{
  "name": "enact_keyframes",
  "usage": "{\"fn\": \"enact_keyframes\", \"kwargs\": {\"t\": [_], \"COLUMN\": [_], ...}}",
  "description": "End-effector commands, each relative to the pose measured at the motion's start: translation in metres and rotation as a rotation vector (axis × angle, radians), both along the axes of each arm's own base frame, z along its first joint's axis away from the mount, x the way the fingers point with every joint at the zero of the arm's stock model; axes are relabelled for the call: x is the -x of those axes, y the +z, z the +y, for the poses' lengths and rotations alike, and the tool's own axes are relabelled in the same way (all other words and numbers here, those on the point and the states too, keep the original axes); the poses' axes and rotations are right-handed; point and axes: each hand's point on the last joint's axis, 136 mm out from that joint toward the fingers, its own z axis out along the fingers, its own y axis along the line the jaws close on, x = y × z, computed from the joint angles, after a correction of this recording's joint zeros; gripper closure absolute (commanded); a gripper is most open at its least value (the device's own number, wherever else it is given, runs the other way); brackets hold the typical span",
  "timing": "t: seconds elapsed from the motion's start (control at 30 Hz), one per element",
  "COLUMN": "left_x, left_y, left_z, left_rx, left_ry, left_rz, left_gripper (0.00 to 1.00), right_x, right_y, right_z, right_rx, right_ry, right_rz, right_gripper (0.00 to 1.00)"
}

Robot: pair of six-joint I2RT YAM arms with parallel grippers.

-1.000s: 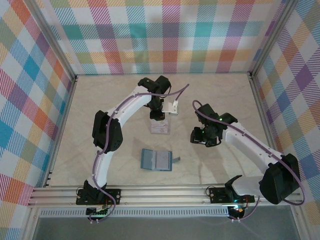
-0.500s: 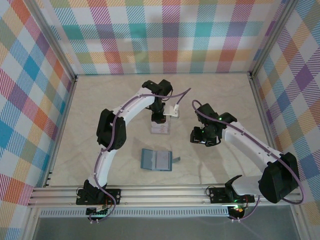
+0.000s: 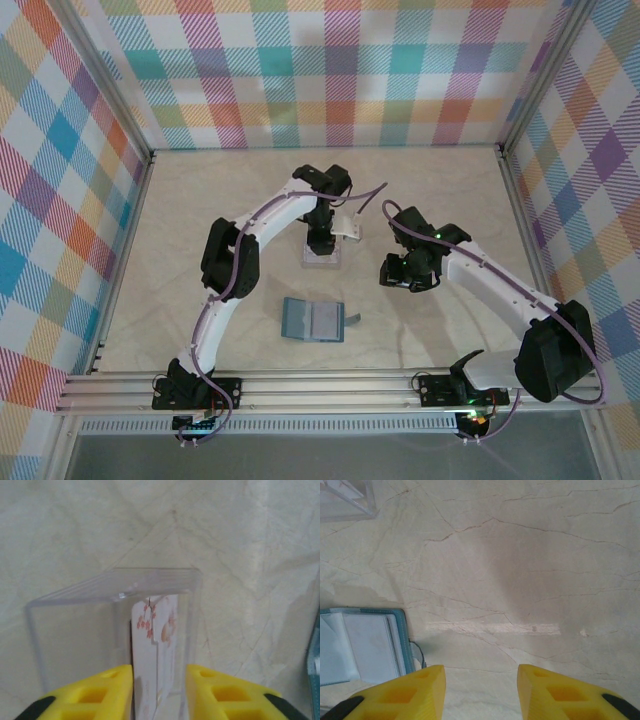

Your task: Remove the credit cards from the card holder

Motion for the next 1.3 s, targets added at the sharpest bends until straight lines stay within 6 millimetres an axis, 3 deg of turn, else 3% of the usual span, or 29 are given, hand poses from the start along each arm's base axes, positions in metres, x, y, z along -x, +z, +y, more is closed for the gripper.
{"fn": "enact_keyframes", "kwargs": {"t": [0.0, 0.2, 0.33, 0.57, 0.93, 1.27], "left_x": [-0.017, -0.020, -0.017, 0.019, 0.049, 0.084], "left_y": [0.020, 0.054, 0.079, 0.095, 0.104, 0.111], "left_z": [-0.008, -0.018, -0.026, -0.035, -0.006, 0.022], "left_rx": [0.029, 0.124, 0.205, 0.380, 0.622, 0.776], "left_ry": [0.022, 0.059, 0.173, 0.400, 0.895, 1.176], "left_rz": [-0.092, -0.144, -0.139, 0.019, 0.063, 0.172], "left_gripper": [0.63, 0.62, 0.64, 0.69, 0.70, 0.66], "right_x": [-0.006, -0.002, 0.000, 0.005, 0.028, 0.045], "right_y": [0.011, 0.014, 0.011, 0.004, -0.006, -0.019], "right_z": [0.005, 0.005, 0.018, 0.036, 0.076, 0.107], "right_rx": [-0.025, -0.047, -0.111, -0.189, -0.224, -0.192], "right_ry": [0.008, -0.005, 0.004, 0.005, 0.073, 0.132], "right_rz": [-0.018, -0.021, 0.004, 0.034, 0.102, 0.141], "right_gripper": [0.57, 0.56, 0.57, 0.57, 0.57, 0.56]}}
